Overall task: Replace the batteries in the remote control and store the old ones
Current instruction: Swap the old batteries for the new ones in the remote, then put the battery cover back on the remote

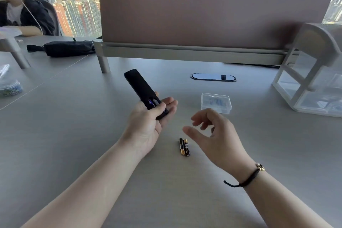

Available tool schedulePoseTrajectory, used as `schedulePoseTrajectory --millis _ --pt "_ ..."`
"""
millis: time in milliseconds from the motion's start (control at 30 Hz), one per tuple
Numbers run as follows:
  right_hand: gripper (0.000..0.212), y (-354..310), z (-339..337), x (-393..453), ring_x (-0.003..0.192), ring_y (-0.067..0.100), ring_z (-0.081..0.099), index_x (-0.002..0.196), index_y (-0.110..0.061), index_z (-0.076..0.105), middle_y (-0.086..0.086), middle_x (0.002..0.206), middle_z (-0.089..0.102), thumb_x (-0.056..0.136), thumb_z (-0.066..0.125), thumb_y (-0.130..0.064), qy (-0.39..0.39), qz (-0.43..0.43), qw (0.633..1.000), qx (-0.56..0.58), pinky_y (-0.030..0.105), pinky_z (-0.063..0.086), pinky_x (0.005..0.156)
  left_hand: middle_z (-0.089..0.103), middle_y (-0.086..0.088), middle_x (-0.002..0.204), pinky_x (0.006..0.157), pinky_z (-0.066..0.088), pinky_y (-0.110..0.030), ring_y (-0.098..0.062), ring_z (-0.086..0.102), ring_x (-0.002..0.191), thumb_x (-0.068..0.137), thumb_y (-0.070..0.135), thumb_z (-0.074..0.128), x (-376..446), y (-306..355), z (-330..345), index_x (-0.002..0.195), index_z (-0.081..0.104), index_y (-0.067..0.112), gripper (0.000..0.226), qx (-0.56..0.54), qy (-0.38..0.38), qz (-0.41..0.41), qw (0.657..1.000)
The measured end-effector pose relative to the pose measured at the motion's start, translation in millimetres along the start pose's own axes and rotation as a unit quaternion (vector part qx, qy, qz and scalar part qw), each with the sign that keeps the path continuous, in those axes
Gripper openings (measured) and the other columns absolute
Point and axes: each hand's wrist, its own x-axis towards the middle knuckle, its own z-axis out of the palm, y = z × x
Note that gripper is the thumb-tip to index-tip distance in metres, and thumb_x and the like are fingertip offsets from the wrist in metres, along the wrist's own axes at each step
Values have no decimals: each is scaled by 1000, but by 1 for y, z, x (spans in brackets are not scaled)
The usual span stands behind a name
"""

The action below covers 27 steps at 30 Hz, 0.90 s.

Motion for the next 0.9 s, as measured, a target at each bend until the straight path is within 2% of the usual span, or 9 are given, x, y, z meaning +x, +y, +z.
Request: schedulePoseTrajectory --millis 67,133,267,367,433,500,633,767,900 --pt "16 -3 6 -4 85 4 54 88 -33 65 -17 86 63 80 73 -45 -24 -81 992 -98 15 40 69 70 -25 105 93 55 -41 -37 68 110 95 -11 47 4 2 -4 131 44 -2 37 -1 25 12 1000" --pt "15 -9 17 -6 84 8 53 88 -33 68 -16 84 64 83 67 -47 -67 -149 973 -161 24 44 73 71 -25 107 93 56 -40 -36 67 111 96 -10 47 7 4 -6 129 45 -1 34 -18 25 13 999" --pt "28 -36 46 -4 90 17 59 89 -32 70 -12 86 70 85 56 -56 -112 -212 932 -273 33 45 78 67 -29 114 94 55 -40 -39 65 114 97 -11 41 8 10 -7 122 47 2 29 -56 2 5 998" --pt "40 -55 71 1 88 20 57 73 -26 62 -7 82 69 85 52 -62 -121 -191 930 -290 34 42 78 65 -31 120 98 52 -43 -42 63 116 97 -12 37 9 15 -10 120 47 2 29 -63 -17 2 998" --pt "43 -59 84 5 83 21 56 65 -24 51 -5 76 67 82 55 -64 -117 -171 937 -283 34 40 76 62 -33 125 99 51 -43 -42 61 118 96 -13 36 11 19 -12 120 47 2 30 -57 -20 5 998" --pt "42 -60 90 8 79 22 55 62 -22 50 -2 73 67 80 61 -58 -125 -142 944 -269 33 38 72 62 -33 123 99 51 -44 -43 61 119 96 -13 36 13 22 -15 121 47 2 30 -62 -19 8 998" --pt "25 -55 95 9 73 29 60 65 -14 62 5 70 68 77 64 -35 -134 -73 963 -222 31 39 63 66 -32 113 97 53 -44 -42 64 114 96 -12 37 14 21 -16 118 49 1 28 -70 -31 8 997" --pt "14 -49 92 12 72 22 64 69 -20 60 -5 71 69 68 72 -28 -132 -41 977 -162 33 52 63 68 -30 110 94 55 -42 -41 64 114 96 -12 38 13 23 -14 118 50 1 28 -77 -47 17 996" --pt "19 -49 85 11 63 16 57 74 -19 57 -10 65 58 65 73 -15 -144 -10 987 -75 24 42 52 70 -26 109 91 57 -40 -37 69 107 97 -9 39 14 26 -15 119 51 2 27 -88 -47 30 995"
